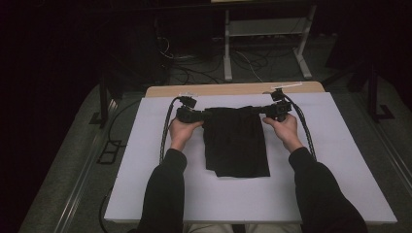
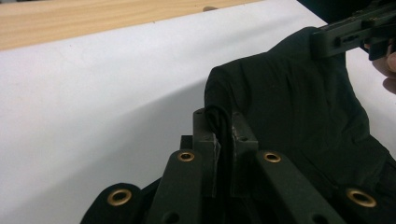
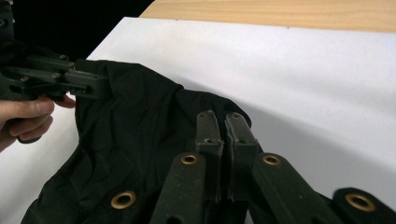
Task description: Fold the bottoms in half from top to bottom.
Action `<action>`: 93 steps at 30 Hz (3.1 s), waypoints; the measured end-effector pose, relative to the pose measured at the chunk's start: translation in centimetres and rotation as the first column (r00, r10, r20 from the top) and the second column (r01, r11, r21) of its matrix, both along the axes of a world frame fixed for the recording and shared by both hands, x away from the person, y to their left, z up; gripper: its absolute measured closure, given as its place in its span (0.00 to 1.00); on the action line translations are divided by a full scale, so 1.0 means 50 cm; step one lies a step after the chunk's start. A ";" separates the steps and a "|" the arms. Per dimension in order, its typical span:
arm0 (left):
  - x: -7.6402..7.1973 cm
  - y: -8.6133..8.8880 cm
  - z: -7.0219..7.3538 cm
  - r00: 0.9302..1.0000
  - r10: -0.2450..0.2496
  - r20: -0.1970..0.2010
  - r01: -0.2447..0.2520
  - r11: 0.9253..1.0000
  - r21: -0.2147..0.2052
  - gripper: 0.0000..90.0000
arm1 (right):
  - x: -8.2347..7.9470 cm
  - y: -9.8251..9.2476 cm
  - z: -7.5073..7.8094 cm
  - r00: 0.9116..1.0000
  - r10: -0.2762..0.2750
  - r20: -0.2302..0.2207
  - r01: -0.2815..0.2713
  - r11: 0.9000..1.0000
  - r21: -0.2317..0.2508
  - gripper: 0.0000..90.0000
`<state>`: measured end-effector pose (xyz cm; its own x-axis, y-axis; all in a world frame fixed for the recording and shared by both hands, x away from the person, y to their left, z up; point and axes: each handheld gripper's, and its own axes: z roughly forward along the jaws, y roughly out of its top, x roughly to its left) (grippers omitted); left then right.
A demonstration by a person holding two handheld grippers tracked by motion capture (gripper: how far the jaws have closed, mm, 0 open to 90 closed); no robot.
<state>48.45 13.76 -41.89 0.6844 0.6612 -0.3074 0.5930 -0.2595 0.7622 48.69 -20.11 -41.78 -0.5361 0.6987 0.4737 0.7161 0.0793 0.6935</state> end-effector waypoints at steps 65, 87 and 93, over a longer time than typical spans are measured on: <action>-0.186 0.076 0.048 0.996 0.016 0.092 -0.016 1.000 -0.002 0.00 | -0.203 -0.112 0.041 0.995 0.035 0.090 -0.026 0.995 -0.099 0.00; -0.297 0.076 0.045 0.986 -0.024 0.166 0.025 1.000 -0.003 0.00 | -0.312 -0.125 0.055 0.991 0.054 0.124 -0.036 0.988 -0.148 0.00; -0.324 0.088 0.037 0.985 -0.021 0.173 0.021 1.000 0.000 0.00 | -0.350 -0.136 0.049 0.988 0.045 0.146 -0.024 0.990 -0.143 0.00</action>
<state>32.27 18.15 -40.03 0.7411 0.6456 -0.1842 0.4468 -0.2694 0.8531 31.19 -26.90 -39.32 -0.6180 0.7324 0.2857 0.6010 0.2059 0.7723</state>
